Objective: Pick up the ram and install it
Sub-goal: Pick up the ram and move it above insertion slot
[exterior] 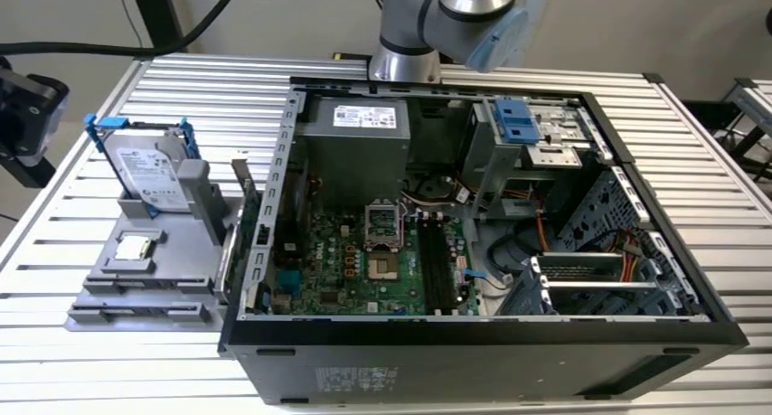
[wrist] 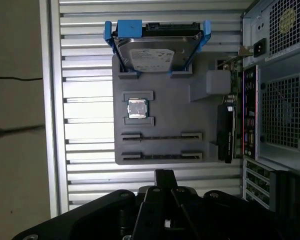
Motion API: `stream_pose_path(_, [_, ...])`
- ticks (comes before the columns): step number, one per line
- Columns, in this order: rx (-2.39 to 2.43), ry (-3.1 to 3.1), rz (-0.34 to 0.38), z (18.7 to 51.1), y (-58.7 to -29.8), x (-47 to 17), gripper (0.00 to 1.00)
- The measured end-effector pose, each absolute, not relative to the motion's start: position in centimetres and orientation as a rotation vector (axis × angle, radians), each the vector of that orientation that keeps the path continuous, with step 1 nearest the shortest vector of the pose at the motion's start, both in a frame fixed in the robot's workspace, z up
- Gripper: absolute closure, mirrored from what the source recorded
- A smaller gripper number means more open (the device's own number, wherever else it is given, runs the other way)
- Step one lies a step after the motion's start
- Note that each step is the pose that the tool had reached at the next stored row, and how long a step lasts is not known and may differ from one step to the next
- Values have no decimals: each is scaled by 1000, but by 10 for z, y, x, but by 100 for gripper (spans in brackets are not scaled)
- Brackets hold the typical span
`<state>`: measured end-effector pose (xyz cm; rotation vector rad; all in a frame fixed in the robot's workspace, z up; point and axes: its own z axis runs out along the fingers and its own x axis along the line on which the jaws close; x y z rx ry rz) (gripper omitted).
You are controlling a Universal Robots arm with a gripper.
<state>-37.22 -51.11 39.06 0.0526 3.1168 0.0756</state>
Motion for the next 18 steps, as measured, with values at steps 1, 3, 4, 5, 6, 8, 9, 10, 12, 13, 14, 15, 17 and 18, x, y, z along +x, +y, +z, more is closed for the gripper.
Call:
stream_pose_path(1, [42, 3117, 76, 391, -511, -372, 100])
stream_pose_path(3, [15, 3118, 76, 391, -511, -372, 100])
stream_pose_path(4, [-4, 3118, 76, 391, -511, -372, 100])
stream_pose_path(5, [-20, 3118, 76, 391, -511, -372, 100])
stream_pose_path(6, [-29, 3118, 76, 391, -511, -372, 100])
stream_pose_path(8, [-40, 3119, 75, 391, -511, -372, 100])
stream_pose_path(9, [-44, 3119, 75, 391, -511, -372, 100])
stream_pose_path(10, [-49, 3119, 75, 391, -511, -372, 100])
stream_pose_path(12, [-53, 3119, 74, 391, -511, -372, 100])
stream_pose_path(13, [-55, 3119, 74, 391, -511, -372, 100])
stream_pose_path(14, [-58, 3118, 74, 391, -511, -372, 100])
stream_pose_path(15, [-62, 3118, 74, 391, -511, -372, 100])
stream_pose_path(17, [-84, 3118, 74, 391, -511, -372, 100])
stream_pose_path(18, [-105, 3118, 74, 391, -511, -372, 100])
